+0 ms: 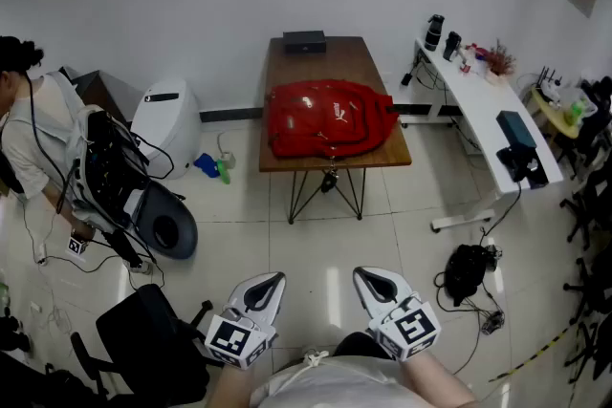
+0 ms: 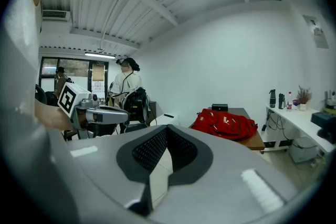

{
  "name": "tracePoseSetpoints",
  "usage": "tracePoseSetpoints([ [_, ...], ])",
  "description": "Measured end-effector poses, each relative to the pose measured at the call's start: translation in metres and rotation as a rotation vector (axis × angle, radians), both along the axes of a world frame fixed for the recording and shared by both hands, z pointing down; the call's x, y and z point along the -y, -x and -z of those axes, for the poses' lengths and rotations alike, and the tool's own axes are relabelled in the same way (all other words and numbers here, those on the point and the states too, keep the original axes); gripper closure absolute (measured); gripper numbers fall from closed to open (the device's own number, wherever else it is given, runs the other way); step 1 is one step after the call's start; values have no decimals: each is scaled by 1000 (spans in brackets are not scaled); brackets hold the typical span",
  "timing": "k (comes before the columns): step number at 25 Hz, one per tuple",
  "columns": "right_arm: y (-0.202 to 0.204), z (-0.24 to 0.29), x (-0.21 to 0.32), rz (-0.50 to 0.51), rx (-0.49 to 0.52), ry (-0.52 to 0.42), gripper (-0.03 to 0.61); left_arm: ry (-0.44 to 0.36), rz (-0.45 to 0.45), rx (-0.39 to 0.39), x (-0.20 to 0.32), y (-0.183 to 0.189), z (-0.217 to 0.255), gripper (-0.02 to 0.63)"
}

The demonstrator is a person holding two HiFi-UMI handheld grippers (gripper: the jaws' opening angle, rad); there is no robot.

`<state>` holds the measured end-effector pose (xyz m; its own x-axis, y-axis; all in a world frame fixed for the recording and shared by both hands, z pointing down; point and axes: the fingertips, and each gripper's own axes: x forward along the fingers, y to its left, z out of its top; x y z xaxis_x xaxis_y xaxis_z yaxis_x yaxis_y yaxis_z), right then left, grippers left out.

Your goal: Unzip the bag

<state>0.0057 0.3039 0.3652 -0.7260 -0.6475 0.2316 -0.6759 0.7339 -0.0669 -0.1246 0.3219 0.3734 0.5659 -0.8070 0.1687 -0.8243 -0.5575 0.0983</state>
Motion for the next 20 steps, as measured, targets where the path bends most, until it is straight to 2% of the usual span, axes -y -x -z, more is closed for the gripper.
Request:
tracePoseSetpoints([
  [4,4,-5,26,-6,-22,-8,572,1,-7,-23,26,10,-2,609],
  [8,-4,-15,77,-21,0,-23,572,-2,3,-12,72,13,-11,609],
  [14,-49,-16,214,-83,31,-36,572,1,31,11,181,-2,-21,609],
  [20,-58,-3,327,-12,13,-21,571,-3,76,36,303,-8,-11,609],
])
